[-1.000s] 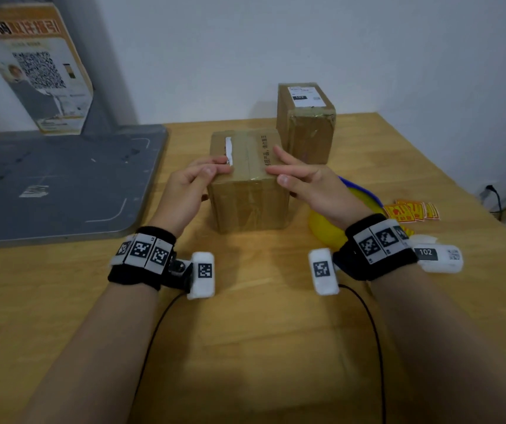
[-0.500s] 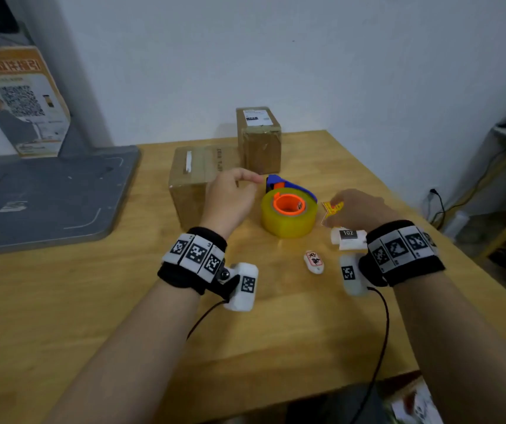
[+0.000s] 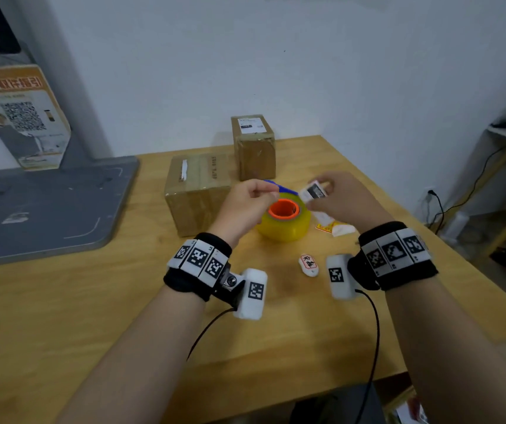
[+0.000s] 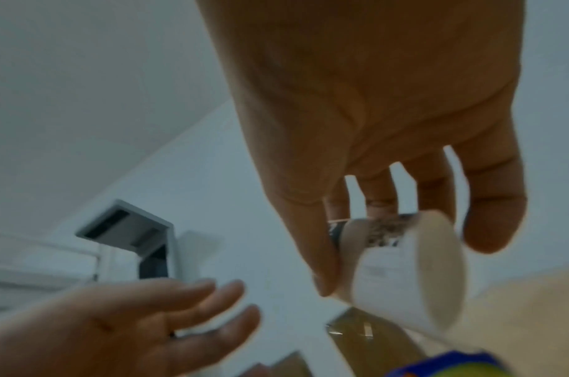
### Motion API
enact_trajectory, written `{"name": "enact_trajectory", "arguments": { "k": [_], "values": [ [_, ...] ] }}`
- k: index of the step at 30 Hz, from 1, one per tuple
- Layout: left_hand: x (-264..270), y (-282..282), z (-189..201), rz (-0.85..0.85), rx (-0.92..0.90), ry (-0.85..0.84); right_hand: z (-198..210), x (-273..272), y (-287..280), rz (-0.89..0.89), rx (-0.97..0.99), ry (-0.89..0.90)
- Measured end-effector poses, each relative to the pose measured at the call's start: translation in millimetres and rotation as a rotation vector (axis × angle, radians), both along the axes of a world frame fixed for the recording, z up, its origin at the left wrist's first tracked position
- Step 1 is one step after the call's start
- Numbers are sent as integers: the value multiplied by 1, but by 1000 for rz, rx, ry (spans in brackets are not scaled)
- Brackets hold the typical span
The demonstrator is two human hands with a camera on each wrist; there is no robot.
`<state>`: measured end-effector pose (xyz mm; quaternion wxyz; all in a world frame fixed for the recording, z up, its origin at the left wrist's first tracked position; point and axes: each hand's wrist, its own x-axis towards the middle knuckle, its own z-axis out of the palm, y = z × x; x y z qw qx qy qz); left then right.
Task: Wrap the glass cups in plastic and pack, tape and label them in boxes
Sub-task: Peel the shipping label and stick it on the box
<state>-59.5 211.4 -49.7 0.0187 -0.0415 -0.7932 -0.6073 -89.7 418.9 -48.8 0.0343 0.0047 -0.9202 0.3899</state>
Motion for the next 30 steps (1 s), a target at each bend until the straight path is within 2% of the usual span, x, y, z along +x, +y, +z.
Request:
{"name": "enact_trajectory", "arguments": {
  "k": [2,6,13,17,21,25,30],
  "values": [
    [-2,-13,7,-17,14,3,17,3,-28,109,-171,74],
    [-15,-45,16,40,51,74,29,-6,-82,250,-396,92],
    [-37,-99,12,198,125,124,15,-38,-148,356,-559,116],
    [-46,-122,5,211,146,128,4,-58,-159,367,-470,183],
    [-54,-128,0,267,186,140,2,-70,-162,221,-357,256],
    [-55,-124,-2,236,222,134,8,-67,-162,264,-474,286],
    [-51,-121,4,123,209,129,8,-62,-162,310,-483,245]
  ]
}}
